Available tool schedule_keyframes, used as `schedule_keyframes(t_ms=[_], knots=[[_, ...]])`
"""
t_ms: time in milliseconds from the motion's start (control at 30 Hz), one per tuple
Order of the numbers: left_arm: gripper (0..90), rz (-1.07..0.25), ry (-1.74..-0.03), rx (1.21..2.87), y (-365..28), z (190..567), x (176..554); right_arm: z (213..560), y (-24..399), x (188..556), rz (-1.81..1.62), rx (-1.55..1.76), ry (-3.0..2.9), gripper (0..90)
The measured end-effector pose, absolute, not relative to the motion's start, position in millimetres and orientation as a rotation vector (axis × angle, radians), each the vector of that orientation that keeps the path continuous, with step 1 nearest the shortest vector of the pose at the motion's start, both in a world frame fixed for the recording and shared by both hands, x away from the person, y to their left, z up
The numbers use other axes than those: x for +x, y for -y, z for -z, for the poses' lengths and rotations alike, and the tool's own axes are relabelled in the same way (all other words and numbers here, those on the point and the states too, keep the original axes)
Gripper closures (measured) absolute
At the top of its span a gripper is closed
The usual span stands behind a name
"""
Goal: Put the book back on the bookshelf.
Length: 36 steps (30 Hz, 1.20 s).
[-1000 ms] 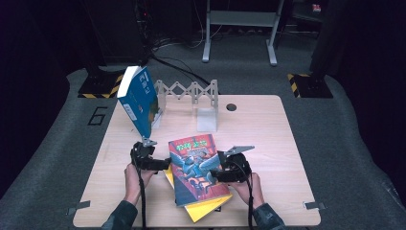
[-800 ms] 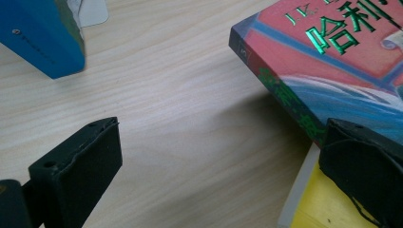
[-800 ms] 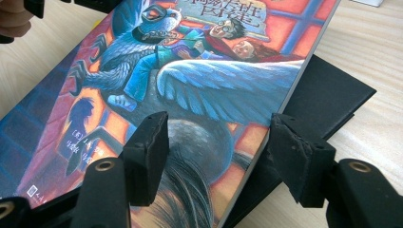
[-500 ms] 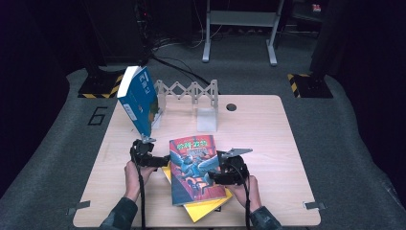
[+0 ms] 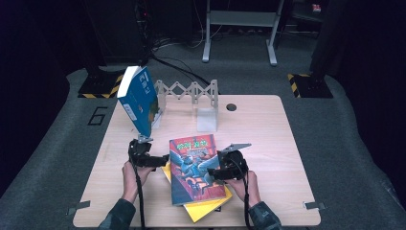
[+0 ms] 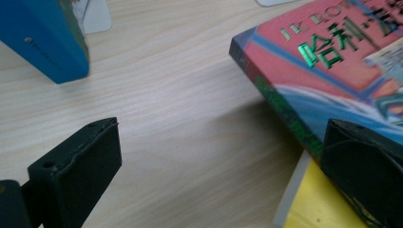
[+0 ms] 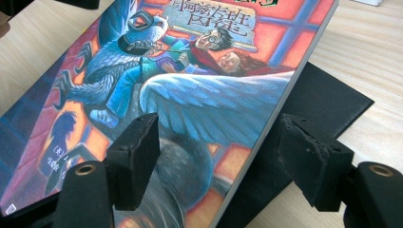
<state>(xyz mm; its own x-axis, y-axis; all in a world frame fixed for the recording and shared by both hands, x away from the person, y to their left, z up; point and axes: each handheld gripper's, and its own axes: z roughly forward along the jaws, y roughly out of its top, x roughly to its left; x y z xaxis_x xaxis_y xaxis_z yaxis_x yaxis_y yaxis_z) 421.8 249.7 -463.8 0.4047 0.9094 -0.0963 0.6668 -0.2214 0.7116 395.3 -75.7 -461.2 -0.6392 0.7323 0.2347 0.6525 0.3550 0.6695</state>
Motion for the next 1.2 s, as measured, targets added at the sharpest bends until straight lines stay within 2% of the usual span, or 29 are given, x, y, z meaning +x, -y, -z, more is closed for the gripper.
schedule_keyframes(t_ms=[667,1200], knots=[[0.0,-0.297,-1.291,2.009,-215.5,468.9,447.3,462.4,71.2,396.7,-1.164,1.304,-2.498,29.8],[0.0,-0.205,-1.283,2.005,-211.9,472.5,456.6,462.3,65.5,396.4,-1.153,1.288,-2.485,29.0]])
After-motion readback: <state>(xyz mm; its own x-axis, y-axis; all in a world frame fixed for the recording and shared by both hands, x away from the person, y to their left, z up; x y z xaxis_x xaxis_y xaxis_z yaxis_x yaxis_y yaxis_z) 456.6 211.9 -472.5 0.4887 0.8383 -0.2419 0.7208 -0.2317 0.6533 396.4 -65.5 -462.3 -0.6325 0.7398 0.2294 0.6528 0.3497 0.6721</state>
